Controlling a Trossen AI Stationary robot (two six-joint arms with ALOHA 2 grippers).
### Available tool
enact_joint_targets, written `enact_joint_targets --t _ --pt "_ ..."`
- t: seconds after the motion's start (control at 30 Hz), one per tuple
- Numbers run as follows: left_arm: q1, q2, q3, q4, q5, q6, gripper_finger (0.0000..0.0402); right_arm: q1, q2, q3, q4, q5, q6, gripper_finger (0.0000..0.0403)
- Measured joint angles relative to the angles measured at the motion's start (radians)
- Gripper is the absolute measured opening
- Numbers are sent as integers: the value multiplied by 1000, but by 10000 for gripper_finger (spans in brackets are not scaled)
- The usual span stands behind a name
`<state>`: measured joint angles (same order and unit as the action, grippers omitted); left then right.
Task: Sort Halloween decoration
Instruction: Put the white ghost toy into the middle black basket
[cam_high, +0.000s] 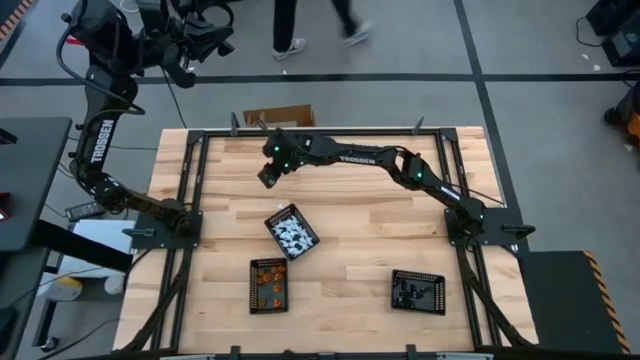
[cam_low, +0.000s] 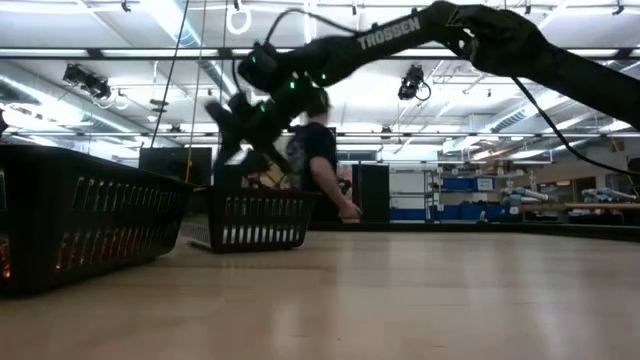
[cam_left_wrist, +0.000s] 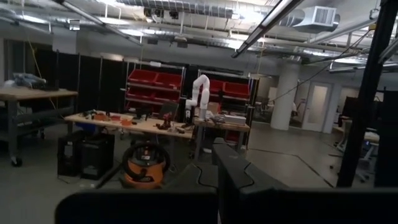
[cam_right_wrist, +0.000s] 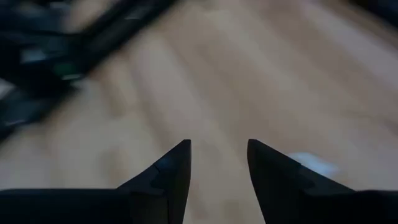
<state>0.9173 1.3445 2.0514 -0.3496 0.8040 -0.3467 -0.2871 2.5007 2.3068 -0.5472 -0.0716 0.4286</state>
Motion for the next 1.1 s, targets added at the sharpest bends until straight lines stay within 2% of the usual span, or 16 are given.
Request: enact_joint_targets --t 0.17,0.33,0.53,0.8,1.1 --pt "0 0 0 -63 5 -1 0 -45 14 -4 -32 13 14 162" --pt "0 0 0 -92 5 11 0 -62 59 -9 -67 -35 75 162" --pt "-1 0 0 -96 5 15 0 -54 82 8 -11 45 130 162" --pt "-1 0 0 -102 6 13 0 -64 83 9 -23 49 137 157" --pt "2 0 0 -73 5 26 0 -73 83 9 -31 -6 138 130"
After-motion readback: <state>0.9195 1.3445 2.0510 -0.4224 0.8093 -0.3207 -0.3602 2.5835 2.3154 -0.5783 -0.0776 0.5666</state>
